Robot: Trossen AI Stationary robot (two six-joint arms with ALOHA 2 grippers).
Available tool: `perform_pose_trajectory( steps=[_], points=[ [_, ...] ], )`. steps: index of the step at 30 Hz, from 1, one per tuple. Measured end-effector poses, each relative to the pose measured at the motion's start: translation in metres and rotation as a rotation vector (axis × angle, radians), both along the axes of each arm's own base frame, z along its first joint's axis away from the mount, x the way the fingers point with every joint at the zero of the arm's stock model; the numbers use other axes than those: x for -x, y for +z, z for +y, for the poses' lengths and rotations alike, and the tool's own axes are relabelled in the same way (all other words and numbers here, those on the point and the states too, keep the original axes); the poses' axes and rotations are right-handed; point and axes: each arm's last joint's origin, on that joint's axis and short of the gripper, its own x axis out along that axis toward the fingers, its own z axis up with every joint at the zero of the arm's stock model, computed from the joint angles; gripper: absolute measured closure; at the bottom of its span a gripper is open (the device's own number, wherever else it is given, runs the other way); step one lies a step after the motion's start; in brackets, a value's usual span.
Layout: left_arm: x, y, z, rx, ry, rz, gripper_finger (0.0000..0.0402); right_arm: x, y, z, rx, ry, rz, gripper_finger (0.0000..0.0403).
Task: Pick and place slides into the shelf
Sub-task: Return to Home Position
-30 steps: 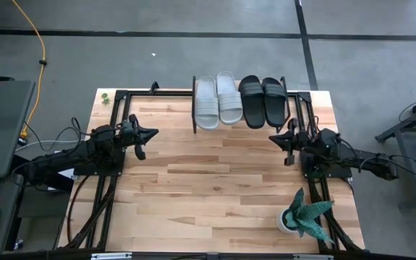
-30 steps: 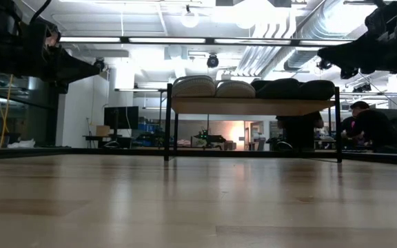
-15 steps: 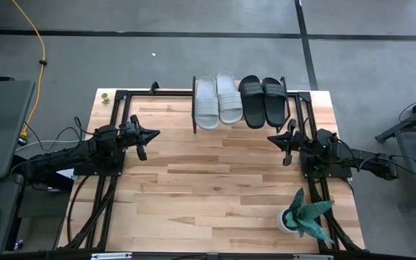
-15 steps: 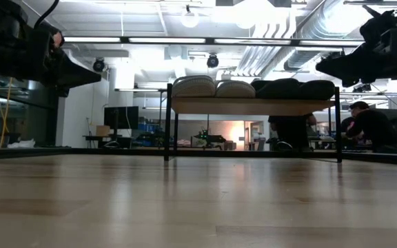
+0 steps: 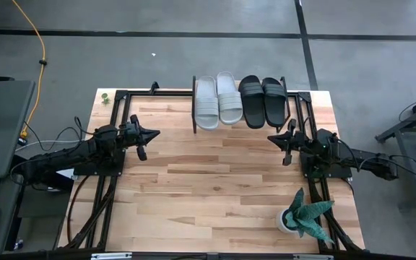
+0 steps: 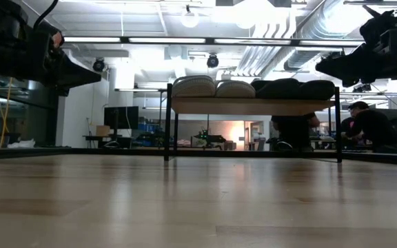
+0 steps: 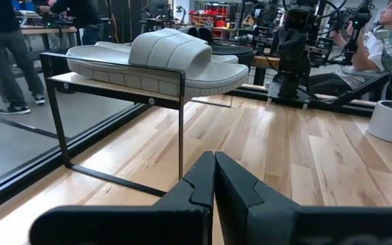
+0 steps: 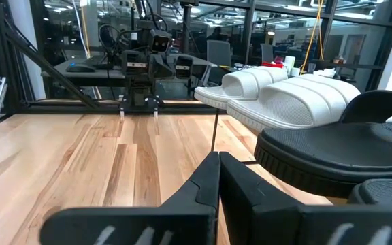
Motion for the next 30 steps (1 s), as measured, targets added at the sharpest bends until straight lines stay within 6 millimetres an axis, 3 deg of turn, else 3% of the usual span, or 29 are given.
perform_pose_trajectory(
  steps=[30],
  points=[
    [-0.0001, 0.0, -0.0001, 0.008, -0.005, -0.004, 0.0401, 0.0002, 0.0, -0.0007, 0.024, -0.025, 0.005, 0.0402]
  ],
)
